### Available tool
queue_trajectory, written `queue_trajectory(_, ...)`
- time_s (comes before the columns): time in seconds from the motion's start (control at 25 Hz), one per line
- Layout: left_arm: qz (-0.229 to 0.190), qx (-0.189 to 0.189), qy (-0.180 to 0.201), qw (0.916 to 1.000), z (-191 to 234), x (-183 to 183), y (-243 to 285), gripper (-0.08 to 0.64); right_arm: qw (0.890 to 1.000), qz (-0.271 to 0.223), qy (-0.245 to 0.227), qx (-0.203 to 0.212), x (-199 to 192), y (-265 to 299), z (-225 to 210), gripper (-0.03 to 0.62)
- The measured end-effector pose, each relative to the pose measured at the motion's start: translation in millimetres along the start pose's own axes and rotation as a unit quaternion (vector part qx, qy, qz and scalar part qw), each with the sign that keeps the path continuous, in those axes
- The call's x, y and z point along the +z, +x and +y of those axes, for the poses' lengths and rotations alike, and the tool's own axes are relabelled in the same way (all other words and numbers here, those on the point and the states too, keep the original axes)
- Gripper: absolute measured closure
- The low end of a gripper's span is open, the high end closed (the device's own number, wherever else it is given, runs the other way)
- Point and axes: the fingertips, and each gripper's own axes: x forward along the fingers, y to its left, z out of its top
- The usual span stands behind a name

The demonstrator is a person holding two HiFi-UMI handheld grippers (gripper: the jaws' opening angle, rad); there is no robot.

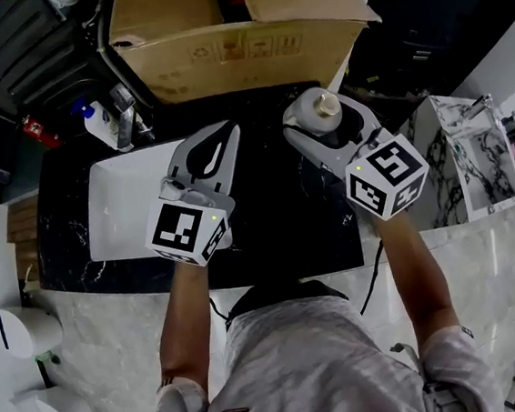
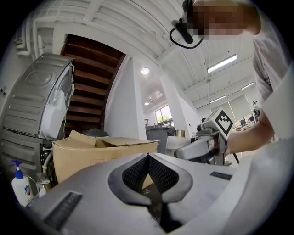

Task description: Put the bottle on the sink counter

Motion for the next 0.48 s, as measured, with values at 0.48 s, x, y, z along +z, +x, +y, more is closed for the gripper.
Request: queue_trajectory(0.48,0.009,-0.017,-0.002,0.9998,36,-37,36,0.558,0.998,0.057,0.008,-0.028,-43,63,-38,0.264)
